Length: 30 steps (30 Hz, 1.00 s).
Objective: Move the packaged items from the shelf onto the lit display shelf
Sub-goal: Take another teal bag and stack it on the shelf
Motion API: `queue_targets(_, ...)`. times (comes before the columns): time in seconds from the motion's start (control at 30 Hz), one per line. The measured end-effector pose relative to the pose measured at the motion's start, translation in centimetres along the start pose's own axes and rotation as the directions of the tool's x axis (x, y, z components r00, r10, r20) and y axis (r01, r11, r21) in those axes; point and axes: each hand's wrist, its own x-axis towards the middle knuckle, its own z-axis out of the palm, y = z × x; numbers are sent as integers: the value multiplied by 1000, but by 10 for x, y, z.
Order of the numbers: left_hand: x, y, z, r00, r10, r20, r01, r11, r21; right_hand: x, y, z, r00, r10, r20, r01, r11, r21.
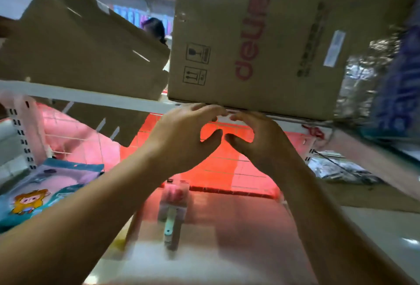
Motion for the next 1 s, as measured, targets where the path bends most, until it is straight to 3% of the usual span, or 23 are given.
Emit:
queue_targets(0.17, 45, 49, 5, 993, 119, 25, -115, 985, -129, -12, 3, -78, 996, 65, -56, -68, 996, -50)
queue_targets(0.33, 79, 106, 19, 979, 202, 31, -191, 960, -206, -44, 21, -158, 959, 184, -215, -214, 969, -126)
queue_targets(0.63, 120, 230, 72, 954, 267, 140, -188, 890, -415, -140, 80, -291, 885, 331, -326, -420, 871, -255)
queue_targets(0.77, 133, 301, 105, 963, 230, 141, -163, 912, -375, -194, 119, -350, 862, 398, -315, -483, 832, -272)
queue_targets(0.9, 137, 331, 126, 908, 183, 376, -43, 935, -352, -224, 147, -373, 842, 452, -296, -531, 793, -300)
queue_targets(1.0, 136, 364, 144, 865, 160, 475, 2, 947, -322, -243, 178, -395, 823, 502, -266, -565, 769, -298)
